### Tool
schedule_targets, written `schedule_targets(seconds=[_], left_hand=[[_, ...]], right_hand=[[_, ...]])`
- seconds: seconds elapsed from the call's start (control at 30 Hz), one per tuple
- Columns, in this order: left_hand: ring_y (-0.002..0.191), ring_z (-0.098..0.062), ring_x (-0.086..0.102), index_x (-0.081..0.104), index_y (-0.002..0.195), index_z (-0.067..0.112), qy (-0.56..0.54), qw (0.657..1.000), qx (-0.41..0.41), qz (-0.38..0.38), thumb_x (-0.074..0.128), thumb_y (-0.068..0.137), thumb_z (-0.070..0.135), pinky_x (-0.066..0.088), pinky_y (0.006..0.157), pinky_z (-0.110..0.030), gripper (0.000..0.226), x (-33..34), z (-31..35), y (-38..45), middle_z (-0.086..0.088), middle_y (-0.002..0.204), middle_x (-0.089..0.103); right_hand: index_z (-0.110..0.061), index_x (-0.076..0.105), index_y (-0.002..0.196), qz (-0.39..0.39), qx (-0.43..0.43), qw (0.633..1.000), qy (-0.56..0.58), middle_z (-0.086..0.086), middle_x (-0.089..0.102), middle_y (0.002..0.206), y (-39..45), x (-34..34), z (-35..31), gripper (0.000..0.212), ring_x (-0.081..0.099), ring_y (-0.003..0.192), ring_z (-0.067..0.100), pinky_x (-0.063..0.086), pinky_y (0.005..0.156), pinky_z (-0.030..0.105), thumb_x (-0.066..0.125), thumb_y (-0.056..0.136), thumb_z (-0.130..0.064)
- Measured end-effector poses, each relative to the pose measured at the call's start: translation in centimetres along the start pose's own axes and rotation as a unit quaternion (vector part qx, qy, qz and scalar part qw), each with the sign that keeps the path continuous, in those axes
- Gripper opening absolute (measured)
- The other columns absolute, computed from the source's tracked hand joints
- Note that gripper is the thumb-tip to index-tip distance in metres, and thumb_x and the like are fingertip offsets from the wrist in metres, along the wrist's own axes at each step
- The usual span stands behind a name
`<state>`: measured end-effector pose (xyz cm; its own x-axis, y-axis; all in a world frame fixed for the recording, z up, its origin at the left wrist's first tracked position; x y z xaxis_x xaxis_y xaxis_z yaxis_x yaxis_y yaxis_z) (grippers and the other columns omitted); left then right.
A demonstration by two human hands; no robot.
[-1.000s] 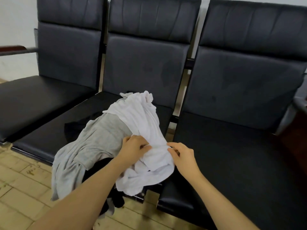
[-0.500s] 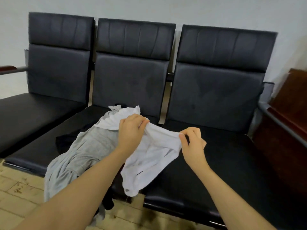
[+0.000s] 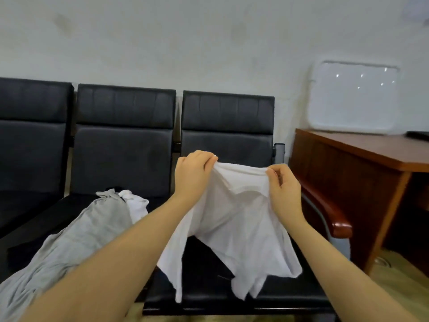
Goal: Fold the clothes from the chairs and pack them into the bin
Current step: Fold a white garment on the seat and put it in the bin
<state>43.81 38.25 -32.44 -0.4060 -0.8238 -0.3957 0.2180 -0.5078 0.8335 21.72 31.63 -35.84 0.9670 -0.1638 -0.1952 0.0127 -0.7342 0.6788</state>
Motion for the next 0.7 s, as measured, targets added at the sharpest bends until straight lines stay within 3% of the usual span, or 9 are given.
schedule_targets(seconds=[0.1,0.3,0.4,0.5,0.7], left_hand=[[0.093,-0.018,0.062,0.071,0.102,0.012,-0.030,0.999,-0.006,0.009,0.054,0.095,0.020,0.045,0.088,-0.039,0.020,0.1,2.9,0.8,-0.002,0.100,0.070],[0.090,-0.020,0.063,0.072,0.100,0.013,-0.011,0.999,0.021,0.022,0.056,0.094,0.020,0.043,0.087,-0.035,0.019,0.4,4.7,0.4,-0.003,0.097,0.071],[0.091,-0.020,0.062,0.072,0.099,0.013,-0.003,1.000,0.008,0.015,0.055,0.094,0.019,0.034,0.085,-0.030,0.018,1.1,3.7,-0.7,-0.003,0.098,0.070],[0.092,-0.019,0.062,0.072,0.099,0.013,0.001,1.000,-0.019,-0.003,0.055,0.094,0.020,0.034,0.086,-0.030,0.019,2.3,1.7,-2.2,-0.003,0.098,0.070],[0.087,-0.018,0.061,0.072,0.093,0.012,0.021,0.993,-0.097,-0.057,0.056,0.093,0.018,0.044,0.086,-0.038,0.017,5.8,-5.7,-6.0,-0.001,0.095,0.068]], right_hand=[[-0.018,0.060,0.092,0.018,-0.016,0.999,-0.034,-0.008,0.062,0.085,1.0,-3.5,-1.3,0.011,0.056,0.081,0.003,0.043,0.072,0.017,0.050,0.097,-0.016],[-0.015,0.067,0.108,0.029,-0.017,0.994,-0.107,0.002,0.066,0.108,1.5,-6.1,-2.0,0.019,0.056,0.096,0.010,0.040,0.088,0.022,0.051,0.097,-0.018],[-0.015,0.067,0.110,0.018,-0.026,0.989,-0.142,0.003,0.065,0.109,0.8,-5.4,-1.2,0.022,0.056,0.097,0.013,0.043,0.099,0.036,0.050,0.098,-0.020],[-0.015,0.067,0.110,0.017,-0.028,0.989,-0.146,0.001,0.065,0.105,-0.4,-3.8,0.8,0.022,0.058,0.097,0.017,0.045,0.096,0.045,0.050,0.098,-0.020],[-0.015,0.068,0.110,-0.039,0.039,0.993,-0.108,-0.002,0.065,0.103,-3.4,3.0,7.6,0.021,0.058,0.095,0.012,0.045,0.097,0.036,0.051,0.097,-0.017]])
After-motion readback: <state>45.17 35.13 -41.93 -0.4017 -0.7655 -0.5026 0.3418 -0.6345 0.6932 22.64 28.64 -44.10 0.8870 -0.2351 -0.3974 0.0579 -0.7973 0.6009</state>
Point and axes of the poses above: each hand's wrist, its own y-axis towards the middle knuckle, its own x-axis out of the palm, z = x × y, the point moved 10 cm from there along y, towards the middle knuckle
